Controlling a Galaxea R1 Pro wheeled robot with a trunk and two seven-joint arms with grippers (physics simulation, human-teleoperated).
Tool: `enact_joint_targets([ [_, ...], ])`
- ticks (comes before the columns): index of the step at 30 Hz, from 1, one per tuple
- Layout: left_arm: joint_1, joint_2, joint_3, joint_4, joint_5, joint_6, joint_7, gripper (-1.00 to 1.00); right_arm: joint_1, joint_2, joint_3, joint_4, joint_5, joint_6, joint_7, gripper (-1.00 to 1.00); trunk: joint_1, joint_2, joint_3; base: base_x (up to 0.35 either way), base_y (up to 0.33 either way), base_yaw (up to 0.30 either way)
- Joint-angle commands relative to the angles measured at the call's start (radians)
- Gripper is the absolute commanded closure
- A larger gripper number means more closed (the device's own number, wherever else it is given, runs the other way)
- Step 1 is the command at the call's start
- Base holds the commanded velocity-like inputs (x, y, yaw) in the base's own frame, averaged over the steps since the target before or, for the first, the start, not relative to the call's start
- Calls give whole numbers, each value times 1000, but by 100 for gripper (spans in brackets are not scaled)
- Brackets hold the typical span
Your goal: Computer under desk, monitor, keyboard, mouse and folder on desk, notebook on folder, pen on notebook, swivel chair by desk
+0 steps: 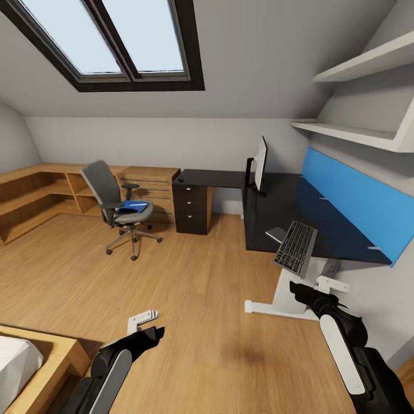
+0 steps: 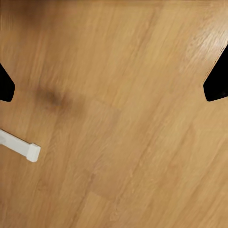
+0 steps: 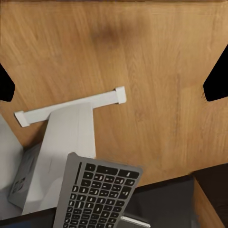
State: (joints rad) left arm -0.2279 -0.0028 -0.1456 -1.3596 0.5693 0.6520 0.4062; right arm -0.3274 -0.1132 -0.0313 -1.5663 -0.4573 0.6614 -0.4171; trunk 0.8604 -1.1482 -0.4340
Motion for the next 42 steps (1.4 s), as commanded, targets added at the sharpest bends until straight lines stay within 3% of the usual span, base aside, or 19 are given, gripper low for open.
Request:
enact_joint_targets([
  [1, -1, 0, -1, -1, 11, 2, 9, -100, -1, 0, 1, -2, -11, 3, -9, -100, 0, -1, -1, -144, 310, 0],
  [9, -1, -2, -3, 32, 8, 2, 8, -100, -1, 0, -6, -3, -11, 3, -9, -100, 0, -1, -1, -130, 259, 0],
  [24, -1, -2, -5, 43, 10, 2, 5, -100, -1, 1, -15, 40, -24, -4, -3, -100, 0, -1, -1, -15, 22, 0],
  [29, -1, -3, -18, 43, 10, 2, 1, -100, -1, 0, -52, 142, -173, -15, 2, -100, 0, -1, -1, 0, 0, 0],
  [30, -1, -3, -20, 43, 10, 2, 1, -100, -1, -1, -75, 160, -237, -17, 6, -100, 0, -1, -1, 0, 0, 0],
  [32, -1, -3, -21, 43, 10, 2, 1, -100, -1, -2, -99, 175, -303, -18, 13, -100, 0, -1, -1, 0, 0, 0],
  [34, -1, -3, -23, 43, 11, 2, 2, -100, -1, -5, -167, 198, -465, -19, 32, -100, 0, -1, -1, 0, 0, 0],
  [39, -1, -4, -26, 34, 11, 1, 3, -100, -1, -6, -233, 234, -569, -19, 39, -100, 0, -1, -1, 0, 0, 0],
  [42, -1, -7, -27, 26, 11, -1, 5, -100, -1, -6, -257, 243, -594, -21, 42, -100, 0, -1, -1, 0, 0, 0],
])
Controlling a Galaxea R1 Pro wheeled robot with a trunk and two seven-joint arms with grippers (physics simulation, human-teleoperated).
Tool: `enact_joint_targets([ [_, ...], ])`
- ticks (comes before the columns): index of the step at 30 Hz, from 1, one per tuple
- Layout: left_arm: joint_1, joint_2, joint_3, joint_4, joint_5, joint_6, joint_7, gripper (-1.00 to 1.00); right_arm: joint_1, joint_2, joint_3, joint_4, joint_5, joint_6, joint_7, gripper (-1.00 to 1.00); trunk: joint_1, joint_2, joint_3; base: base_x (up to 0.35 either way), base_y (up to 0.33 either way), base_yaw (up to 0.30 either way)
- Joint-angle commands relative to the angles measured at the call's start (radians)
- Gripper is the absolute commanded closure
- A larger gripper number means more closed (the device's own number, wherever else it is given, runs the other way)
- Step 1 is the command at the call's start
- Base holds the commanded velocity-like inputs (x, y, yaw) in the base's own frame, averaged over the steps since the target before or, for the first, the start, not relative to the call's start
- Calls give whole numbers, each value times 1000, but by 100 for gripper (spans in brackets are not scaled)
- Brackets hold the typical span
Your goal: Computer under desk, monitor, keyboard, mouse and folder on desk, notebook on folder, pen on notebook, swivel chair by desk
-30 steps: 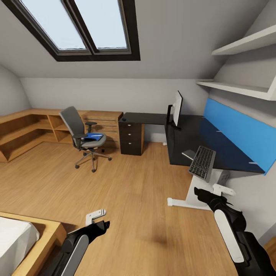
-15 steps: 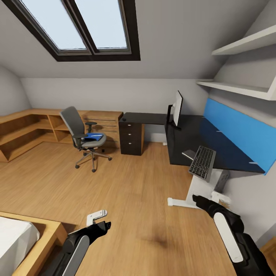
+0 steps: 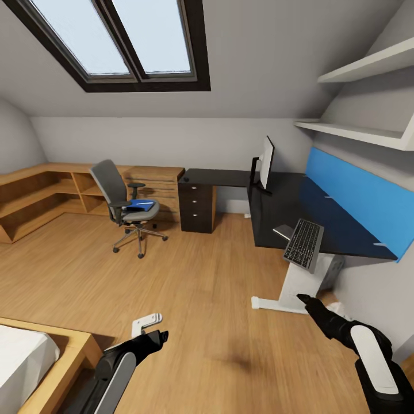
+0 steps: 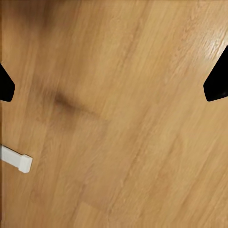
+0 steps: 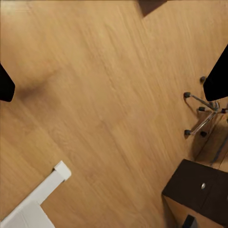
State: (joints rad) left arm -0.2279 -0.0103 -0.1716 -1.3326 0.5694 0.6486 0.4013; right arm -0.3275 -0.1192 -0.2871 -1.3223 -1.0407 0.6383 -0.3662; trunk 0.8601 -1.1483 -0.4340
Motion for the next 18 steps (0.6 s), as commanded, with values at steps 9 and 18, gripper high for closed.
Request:
enact_joint_targets([
  [9, -1, -57, 0, -10, 9, -22, 18, -100, -5, 5, -37, 8, -91, -214, -1, -100, 15, -29, -14, 0, 0, 0],
  [18, -1, -72, -1, 21, 10, -35, 18, -100, -5, 12, 42, 70, -130, -259, 126, -100, 50, -92, -42, 0, 0, 0],
])
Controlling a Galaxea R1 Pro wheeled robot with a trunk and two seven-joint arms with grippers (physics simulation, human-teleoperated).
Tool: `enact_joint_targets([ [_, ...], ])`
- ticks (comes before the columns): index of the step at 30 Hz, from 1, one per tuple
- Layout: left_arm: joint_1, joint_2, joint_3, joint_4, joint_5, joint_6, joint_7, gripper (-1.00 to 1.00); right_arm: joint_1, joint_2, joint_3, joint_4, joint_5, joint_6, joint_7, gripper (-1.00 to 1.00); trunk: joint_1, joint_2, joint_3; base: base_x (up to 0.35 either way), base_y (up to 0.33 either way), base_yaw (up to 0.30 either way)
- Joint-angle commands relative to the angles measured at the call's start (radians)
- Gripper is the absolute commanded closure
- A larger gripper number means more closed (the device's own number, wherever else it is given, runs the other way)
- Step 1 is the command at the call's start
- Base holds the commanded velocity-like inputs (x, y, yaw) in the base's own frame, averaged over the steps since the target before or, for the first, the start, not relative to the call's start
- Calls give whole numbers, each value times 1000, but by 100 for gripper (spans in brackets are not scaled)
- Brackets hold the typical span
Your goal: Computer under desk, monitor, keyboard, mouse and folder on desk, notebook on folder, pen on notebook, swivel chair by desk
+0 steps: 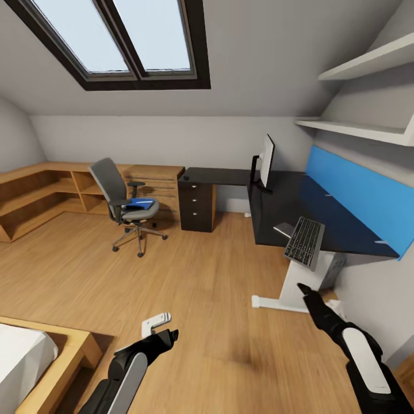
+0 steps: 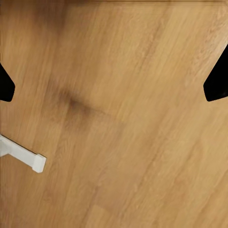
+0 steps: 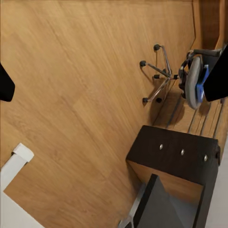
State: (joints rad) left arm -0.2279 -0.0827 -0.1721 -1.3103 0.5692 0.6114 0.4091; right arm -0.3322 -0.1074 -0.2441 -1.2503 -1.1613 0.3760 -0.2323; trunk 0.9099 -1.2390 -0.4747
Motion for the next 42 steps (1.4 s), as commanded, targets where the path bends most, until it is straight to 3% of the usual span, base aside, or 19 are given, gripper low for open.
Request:
enact_joint_targets([
  [1, -1, 0, -1, 1, 10, 2, 10, -100, -1, 0, 2, 0, -10, 3, -2, -100, 4, -8, -4, 0, 0, 0],
  [42, -1, -2, -1, 10, 8, 1, 13, -100, 1, -5, 11, 4, -5, -2, 22, -100, 161, -295, -133, 0, 0, 0],
])
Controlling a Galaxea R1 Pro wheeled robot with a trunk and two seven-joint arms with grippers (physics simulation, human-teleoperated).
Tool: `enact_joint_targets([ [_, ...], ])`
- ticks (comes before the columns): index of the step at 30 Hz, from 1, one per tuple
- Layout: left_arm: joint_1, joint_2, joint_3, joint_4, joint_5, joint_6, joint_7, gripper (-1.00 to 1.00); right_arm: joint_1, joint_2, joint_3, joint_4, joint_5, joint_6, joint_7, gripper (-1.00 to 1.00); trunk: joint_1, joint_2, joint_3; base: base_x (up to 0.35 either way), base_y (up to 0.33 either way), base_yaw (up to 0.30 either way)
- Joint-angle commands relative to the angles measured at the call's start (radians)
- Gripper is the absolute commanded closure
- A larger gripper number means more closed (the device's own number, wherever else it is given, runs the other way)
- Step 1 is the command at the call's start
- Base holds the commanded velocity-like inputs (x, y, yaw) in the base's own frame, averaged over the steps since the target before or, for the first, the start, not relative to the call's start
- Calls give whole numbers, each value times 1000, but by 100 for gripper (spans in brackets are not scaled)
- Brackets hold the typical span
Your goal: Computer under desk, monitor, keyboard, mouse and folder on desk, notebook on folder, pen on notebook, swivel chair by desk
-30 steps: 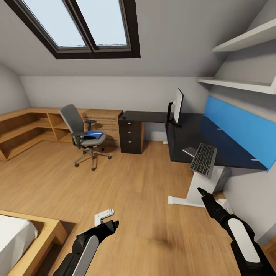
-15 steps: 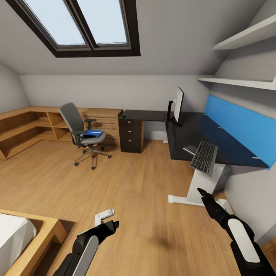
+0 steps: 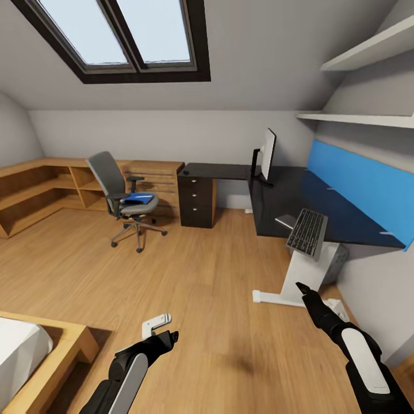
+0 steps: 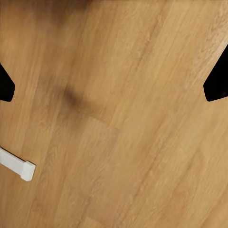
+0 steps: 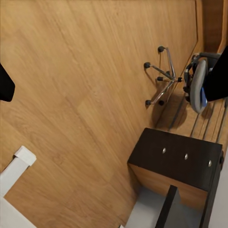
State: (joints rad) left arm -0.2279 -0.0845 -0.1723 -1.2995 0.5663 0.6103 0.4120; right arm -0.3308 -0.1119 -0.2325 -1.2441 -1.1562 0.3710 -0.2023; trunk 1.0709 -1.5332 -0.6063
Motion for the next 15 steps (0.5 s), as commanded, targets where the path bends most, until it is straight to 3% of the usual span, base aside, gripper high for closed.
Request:
enact_joint_targets([
  [1, -1, 0, -1, -1, 11, 2, 10, -100, -1, 0, 0, -2, -10, 3, -8, -100, 4, -8, -4, 0, 0, 0],
  [7, -1, 0, -1, -1, 11, 2, 10, -100, -1, 1, 1, -1, 20, 3, -9, -100, 27, -50, -23, 0, 0, 0],
  [15, -1, 0, -1, -1, 11, 2, 10, -100, -1, 1, -1, -2, 29, 3, -9, -100, 58, -106, -48, 0, 0, 0],
])
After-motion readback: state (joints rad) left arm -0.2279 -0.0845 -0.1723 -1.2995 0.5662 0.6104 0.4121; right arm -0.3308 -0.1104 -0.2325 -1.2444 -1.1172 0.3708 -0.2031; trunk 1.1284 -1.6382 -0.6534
